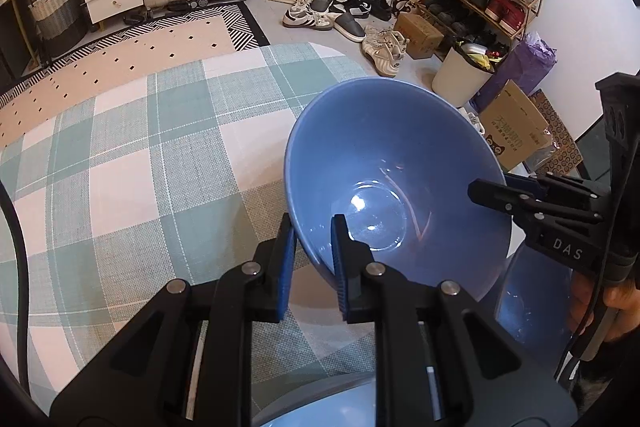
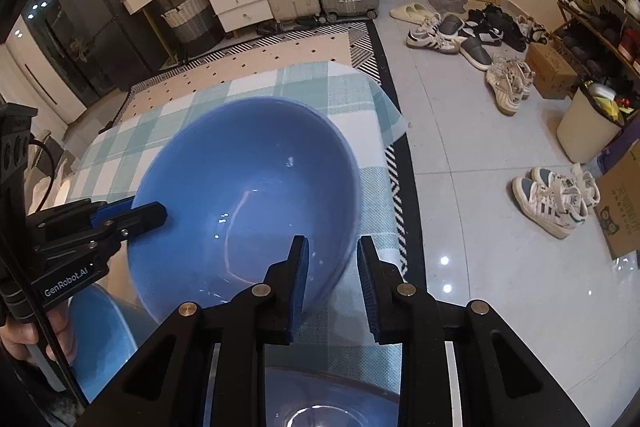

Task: Organize plates and bowls
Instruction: 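Close the left gripper on the bowl rim while the right gripper grips it too, then carry the light-blue bowl with both grippers and lower it into another blue bowl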

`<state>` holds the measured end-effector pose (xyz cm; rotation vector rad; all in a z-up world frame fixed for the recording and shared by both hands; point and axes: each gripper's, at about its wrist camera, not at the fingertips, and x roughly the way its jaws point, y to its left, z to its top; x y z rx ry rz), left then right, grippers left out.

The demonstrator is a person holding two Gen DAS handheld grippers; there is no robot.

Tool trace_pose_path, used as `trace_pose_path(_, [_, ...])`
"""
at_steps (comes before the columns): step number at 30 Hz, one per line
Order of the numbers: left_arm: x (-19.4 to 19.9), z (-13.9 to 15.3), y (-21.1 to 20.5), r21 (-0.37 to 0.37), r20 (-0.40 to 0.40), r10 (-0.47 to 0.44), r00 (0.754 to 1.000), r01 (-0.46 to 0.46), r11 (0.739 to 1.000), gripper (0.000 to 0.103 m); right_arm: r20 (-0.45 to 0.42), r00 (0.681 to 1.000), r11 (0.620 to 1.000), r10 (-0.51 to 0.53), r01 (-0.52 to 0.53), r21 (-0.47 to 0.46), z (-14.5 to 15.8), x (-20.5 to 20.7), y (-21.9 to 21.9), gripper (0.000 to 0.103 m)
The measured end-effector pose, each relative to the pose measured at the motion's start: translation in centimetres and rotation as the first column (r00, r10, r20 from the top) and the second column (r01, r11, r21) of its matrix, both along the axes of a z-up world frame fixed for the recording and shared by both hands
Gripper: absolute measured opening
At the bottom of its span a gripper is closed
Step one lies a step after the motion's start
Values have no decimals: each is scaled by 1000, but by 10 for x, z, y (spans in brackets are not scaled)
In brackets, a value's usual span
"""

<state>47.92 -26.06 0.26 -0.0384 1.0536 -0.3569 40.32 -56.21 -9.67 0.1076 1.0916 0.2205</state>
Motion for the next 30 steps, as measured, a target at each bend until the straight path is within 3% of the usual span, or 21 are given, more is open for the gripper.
trace_pose_path(6, [0, -1, 0, 0, 1, 0, 1000, 0, 1000, 15, 25, 1000, 1000, 11, -12, 18, 3, -2, 2, 26])
trace_pose_path(14, [-3, 6, -2, 15, 32, -6, 999, 5, 1000, 15, 72, 997, 999, 14, -11, -32, 15, -8, 9, 26])
trace_pose_path(30, [-42, 68, 4, 3, 140, -12, 990, 11, 1000, 15, 137, 990, 1000, 17, -14, -23, 51, -35, 11, 26])
